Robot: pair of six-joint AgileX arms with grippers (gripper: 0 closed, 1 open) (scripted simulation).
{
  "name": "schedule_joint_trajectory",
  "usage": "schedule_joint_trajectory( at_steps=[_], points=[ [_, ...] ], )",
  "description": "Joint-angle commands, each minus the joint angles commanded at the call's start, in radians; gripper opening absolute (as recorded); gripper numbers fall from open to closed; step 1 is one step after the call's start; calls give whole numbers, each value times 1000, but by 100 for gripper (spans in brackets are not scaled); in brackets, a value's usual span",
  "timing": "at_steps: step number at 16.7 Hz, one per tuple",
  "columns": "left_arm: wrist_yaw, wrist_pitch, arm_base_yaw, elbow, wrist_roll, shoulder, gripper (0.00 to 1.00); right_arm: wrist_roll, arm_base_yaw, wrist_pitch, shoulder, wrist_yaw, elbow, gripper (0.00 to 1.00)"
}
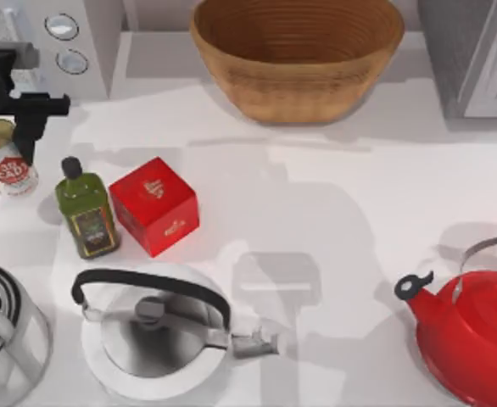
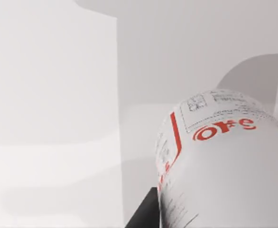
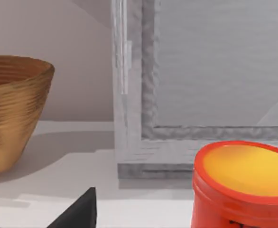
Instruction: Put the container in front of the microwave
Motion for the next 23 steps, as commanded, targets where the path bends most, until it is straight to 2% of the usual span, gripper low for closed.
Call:
schedule_joint_trajectory(
  at_steps=[11, 23],
  points=[
    [0, 0, 0, 0, 0, 0, 98, 0, 0, 0, 0, 0, 0, 100],
    [0, -39, -2, 39, 0, 2, 100, 0, 0, 0, 0, 0, 0, 100]
  ],
)
